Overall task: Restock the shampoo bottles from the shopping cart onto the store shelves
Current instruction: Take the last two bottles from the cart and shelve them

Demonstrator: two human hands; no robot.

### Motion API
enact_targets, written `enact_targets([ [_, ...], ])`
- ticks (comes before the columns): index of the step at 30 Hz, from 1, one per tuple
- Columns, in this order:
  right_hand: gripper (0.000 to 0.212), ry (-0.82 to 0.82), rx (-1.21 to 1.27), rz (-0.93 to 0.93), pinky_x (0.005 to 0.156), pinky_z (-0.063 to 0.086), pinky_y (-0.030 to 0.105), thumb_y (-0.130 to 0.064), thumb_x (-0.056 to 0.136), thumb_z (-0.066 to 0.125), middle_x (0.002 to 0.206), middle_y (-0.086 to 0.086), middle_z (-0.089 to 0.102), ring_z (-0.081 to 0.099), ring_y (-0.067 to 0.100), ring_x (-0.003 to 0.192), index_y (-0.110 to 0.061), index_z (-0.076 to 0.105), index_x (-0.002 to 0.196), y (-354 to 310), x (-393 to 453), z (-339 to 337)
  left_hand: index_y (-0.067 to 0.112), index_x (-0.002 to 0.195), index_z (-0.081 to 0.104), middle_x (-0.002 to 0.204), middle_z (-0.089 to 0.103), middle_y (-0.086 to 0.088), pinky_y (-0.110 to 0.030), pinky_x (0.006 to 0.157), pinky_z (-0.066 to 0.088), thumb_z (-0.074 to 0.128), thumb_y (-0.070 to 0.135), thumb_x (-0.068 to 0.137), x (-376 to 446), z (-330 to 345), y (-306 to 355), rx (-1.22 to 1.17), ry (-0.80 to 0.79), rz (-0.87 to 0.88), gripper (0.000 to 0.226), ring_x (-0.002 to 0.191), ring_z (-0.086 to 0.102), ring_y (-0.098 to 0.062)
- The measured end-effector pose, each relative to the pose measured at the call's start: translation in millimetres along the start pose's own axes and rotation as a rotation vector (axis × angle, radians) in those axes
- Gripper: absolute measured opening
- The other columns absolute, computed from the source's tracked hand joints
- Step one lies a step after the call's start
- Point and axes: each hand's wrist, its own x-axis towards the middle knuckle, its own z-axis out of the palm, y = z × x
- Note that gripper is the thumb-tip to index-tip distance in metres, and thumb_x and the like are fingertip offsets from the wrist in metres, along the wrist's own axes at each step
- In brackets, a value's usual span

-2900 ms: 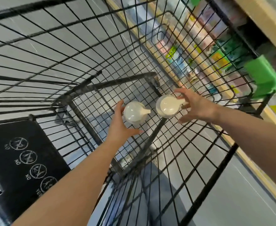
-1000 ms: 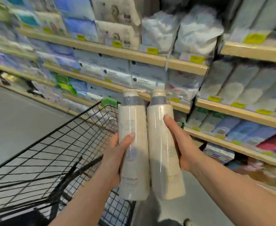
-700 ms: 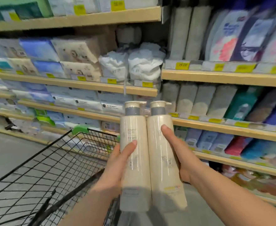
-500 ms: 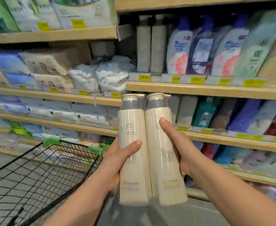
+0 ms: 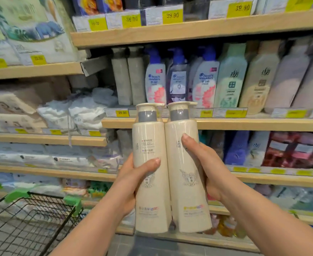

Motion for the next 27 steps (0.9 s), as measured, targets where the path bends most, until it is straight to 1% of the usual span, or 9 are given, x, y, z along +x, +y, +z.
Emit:
enact_targets([
  [3, 0.063, -0.012, -0.029, -0.024, 0.071, 0.057, 0.031, -0.048, 0.062, 0.062, 0.102, 0.010, 0.072, 0.070, 0.023, 0.088, -0.010, 0.060, 0.113, -7.7, 10.2, 2.5, 0.015, 0.116, 0.053, 0.094, 0.072, -0.008, -0.029, 0.054, 0.056, 0.067, 0.021, 0.054, 11.8, -3.3, 5.5, -0.012, 0.002, 0.008, 0.064, 0.072, 0.071, -0.018],
  [7, 0.058, -0.030, -0.005, -0.033, 0.064, 0.057, 0.025, -0.045, 0.064, 0.060, 0.100, 0.009, 0.073, 0.071, 0.019, 0.083, -0.011, 0.062, 0.110, -15.0, 31.7, 14.5, 0.015, 0.113, 0.055, 0.091, 0.073, -0.007, -0.028, 0.053, 0.056, 0.066, 0.020, 0.055, 32.4, -19.1, 17.6, -0.004, -0.008, 0.040, 0.060, 0.071, 0.071, -0.018],
  [11, 0.058, -0.026, 0.010, -0.042, 0.067, 0.057, 0.028, -0.045, 0.063, 0.062, 0.102, 0.012, 0.072, 0.069, 0.025, 0.090, -0.011, 0.064, 0.110, -22.6, 66.3, 35.5, 0.016, 0.097, 0.059, 0.070, 0.074, 0.000, -0.025, 0.048, 0.054, 0.063, 0.016, 0.055, 62.5, -43.9, 39.4, -0.024, -0.044, 0.059, 0.042, 0.060, 0.069, -0.013],
  [13, 0.056, -0.001, 0.014, -0.070, 0.060, 0.056, 0.025, -0.044, 0.062, 0.062, 0.099, 0.010, 0.073, 0.071, 0.021, 0.083, -0.012, 0.065, 0.108, -29.1, 82.2, 47.8, 0.016, 0.091, 0.059, 0.066, 0.073, 0.000, -0.024, 0.048, 0.055, 0.062, 0.016, 0.054, 78.1, -56.2, 54.7, -0.018, -0.071, 0.075, 0.037, 0.057, 0.068, -0.013],
  [16, 0.054, 0.019, -0.014, -0.131, 0.055, 0.055, 0.022, -0.042, 0.060, 0.062, 0.091, 0.006, 0.074, 0.071, 0.016, 0.074, -0.011, 0.065, 0.105, -39.7, 112.1, 72.0, 0.016, 0.094, 0.058, 0.068, 0.074, 0.001, -0.024, 0.048, 0.054, 0.062, 0.016, 0.054, 104.4, -83.7, 80.2, 0.006, -0.106, 0.131, 0.041, 0.059, 0.069, -0.013],
  [20, 0.030, 0.039, -0.054, -0.216, 0.041, 0.044, 0.010, -0.034, 0.066, 0.060, 0.066, -0.004, 0.072, 0.066, 0.004, 0.053, -0.015, 0.063, 0.089, -50.7, 139.2, 95.5, 0.014, 0.097, 0.056, 0.070, 0.074, 0.001, -0.023, 0.047, 0.053, 0.070, 0.011, 0.054, 127.1, -112.3, 108.6, 0.046, -0.128, 0.182, 0.045, 0.061, 0.069, -0.012],
  [22, 0.035, 0.046, -0.132, -0.282, 0.046, 0.046, 0.011, -0.036, 0.061, 0.063, 0.073, -0.003, 0.072, 0.066, 0.005, 0.060, -0.016, 0.063, 0.090, -52.8, 158.4, 109.4, 0.015, 0.096, 0.056, 0.072, 0.074, 0.001, -0.022, 0.047, 0.052, 0.078, 0.003, 0.051, 140.9, -131.6, 121.5, 0.059, -0.147, 0.198, 0.052, 0.061, 0.069, -0.012],
  [25, 0.040, 0.084, -0.165, -0.391, 0.058, 0.052, 0.013, -0.030, 0.055, 0.079, 0.080, -0.004, 0.073, 0.067, 0.006, 0.074, -0.019, 0.064, 0.090, -50.8, 179.4, 122.7, 0.018, 0.098, 0.055, 0.076, 0.075, 0.004, -0.020, 0.050, 0.052, 0.074, 0.022, 0.037, 156.5, -154.7, 133.1, 0.083, -0.182, 0.233, 0.064, 0.066, 0.070, -0.010],
  [27, 0.045, 0.102, -0.183, -0.476, 0.058, 0.050, 0.010, -0.037, 0.047, 0.074, 0.078, -0.012, 0.073, 0.065, -0.001, 0.074, -0.021, 0.063, 0.088, -49.3, 189.1, 129.3, 0.021, 0.098, 0.055, 0.078, 0.075, 0.006, -0.018, 0.052, 0.052, 0.072, 0.026, 0.032, 166.7, -167.6, 139.7, 0.111, -0.197, 0.269, 0.069, 0.069, 0.070, -0.008],
])
